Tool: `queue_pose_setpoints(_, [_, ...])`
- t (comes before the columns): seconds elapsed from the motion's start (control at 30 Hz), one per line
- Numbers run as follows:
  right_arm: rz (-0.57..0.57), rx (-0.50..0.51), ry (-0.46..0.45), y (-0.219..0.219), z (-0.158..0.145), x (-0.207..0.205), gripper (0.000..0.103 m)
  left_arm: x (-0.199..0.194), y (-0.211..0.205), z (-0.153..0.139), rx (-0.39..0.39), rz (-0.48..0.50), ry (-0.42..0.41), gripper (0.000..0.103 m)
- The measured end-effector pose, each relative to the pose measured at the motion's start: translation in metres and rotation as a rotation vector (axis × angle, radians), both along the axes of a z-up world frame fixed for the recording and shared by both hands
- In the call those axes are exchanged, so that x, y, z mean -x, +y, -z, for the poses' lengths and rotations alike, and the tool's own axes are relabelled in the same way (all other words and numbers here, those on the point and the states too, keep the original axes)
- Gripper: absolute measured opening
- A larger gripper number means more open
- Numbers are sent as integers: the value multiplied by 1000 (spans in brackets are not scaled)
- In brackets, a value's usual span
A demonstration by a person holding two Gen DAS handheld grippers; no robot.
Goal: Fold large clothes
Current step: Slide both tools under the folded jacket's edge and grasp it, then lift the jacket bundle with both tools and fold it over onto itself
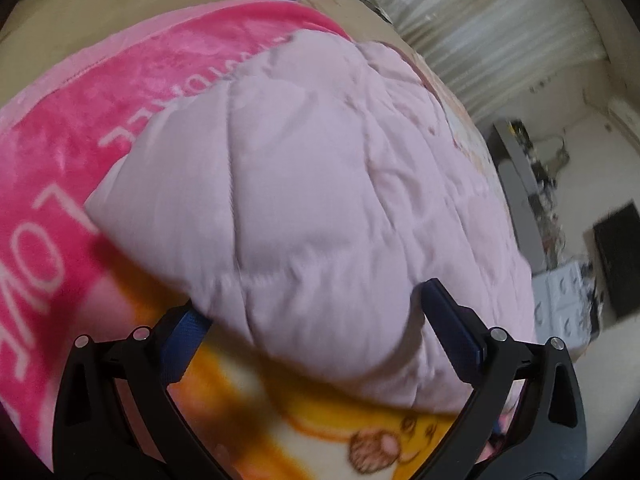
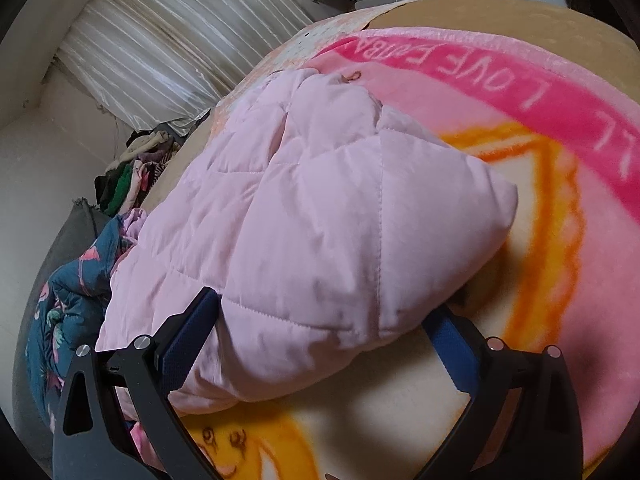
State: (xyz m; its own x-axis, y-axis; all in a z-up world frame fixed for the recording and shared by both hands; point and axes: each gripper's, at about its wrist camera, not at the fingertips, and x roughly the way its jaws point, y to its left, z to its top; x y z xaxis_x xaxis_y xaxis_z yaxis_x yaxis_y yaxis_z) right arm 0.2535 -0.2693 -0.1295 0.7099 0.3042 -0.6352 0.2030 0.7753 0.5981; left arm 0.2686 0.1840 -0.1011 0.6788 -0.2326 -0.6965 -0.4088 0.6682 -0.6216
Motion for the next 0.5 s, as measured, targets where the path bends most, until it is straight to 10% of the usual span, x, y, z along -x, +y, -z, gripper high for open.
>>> queue_pose_setpoints(0.27, [-6, -26, 0, -3, 4, -9, 99, -17, 8, 14, 88, -86, -9, 95])
queue_pose_setpoints(0.5, [7, -63, 4, -4, 10, -24, 99, -22, -3, 0, -39, -60, -29, 91])
